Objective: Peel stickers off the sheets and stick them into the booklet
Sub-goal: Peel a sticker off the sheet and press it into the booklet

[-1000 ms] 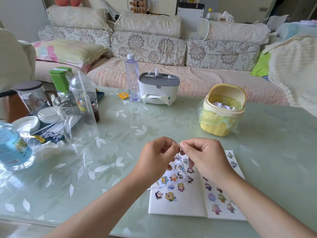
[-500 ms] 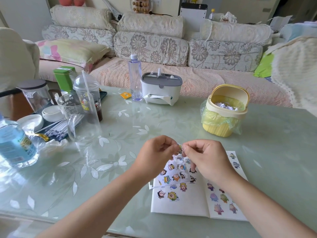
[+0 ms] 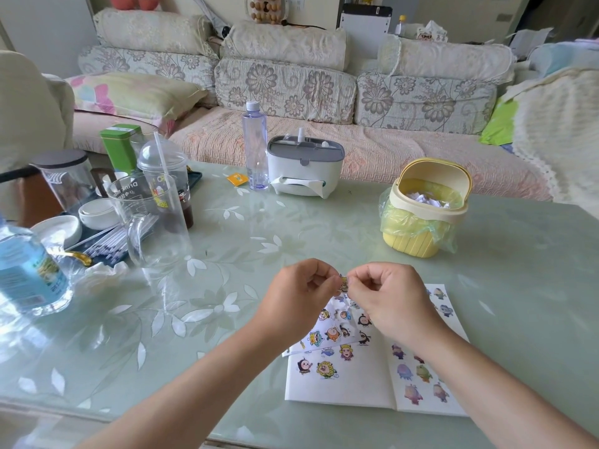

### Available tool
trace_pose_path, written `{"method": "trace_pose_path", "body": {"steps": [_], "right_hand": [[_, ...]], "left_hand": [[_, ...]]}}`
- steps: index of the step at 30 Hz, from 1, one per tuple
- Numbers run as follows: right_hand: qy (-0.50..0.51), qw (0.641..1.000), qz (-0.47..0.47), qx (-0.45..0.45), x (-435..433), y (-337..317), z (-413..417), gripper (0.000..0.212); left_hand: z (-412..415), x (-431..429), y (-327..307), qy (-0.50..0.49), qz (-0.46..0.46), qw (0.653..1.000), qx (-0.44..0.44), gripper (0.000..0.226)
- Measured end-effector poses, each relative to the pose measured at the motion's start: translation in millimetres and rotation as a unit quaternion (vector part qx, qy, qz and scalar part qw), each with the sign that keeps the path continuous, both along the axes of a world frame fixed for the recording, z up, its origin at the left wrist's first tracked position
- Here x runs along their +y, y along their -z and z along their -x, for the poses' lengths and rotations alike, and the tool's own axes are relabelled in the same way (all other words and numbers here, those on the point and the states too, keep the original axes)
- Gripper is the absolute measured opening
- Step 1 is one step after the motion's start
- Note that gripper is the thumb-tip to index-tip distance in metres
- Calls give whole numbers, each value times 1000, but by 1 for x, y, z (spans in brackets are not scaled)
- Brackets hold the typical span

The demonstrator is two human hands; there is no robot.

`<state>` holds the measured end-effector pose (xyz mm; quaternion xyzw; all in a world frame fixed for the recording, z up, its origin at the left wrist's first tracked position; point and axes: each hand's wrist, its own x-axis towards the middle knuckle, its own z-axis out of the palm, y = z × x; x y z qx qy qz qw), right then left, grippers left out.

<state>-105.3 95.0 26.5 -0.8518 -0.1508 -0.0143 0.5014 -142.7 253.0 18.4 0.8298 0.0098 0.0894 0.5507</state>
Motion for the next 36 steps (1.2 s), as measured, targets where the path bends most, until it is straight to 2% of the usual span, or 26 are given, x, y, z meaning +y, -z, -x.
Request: {"method": "trace_pose_path", "body": {"steps": [4, 6, 8, 10, 15, 21, 28, 36], "right_hand": [[-1, 1000, -20, 5, -1, 0, 1, 21], [-1, 999, -33, 8, -1, 0, 3, 22], [0, 999, -40, 11, 0, -1, 4, 23], [10, 999, -44, 3, 0, -1, 4, 22], [22, 999, -22, -39, -1, 4, 3, 19], [15, 996, 12, -90, -1, 2, 7, 14], [0, 990, 47, -130, -2, 0, 11, 12], [-2, 990, 37, -135, -1, 1, 11, 13]], "left_hand": [[3, -3, 3, -48, -16, 999, -20, 6], [5, -2, 4, -106, -117, 982, -101, 12], [5, -2, 4, -118, -232, 944, -201, 14], [5, -4, 4, -113, -265, 930, -229, 12], [6, -7, 3, -90, -162, 975, -125, 10], [7, -7, -3, -79, -19, 997, -8, 10], [7, -8, -6, -87, 6, 996, 13, 10], [9, -10, -6, -82, 24, 996, 25, 10]]}}
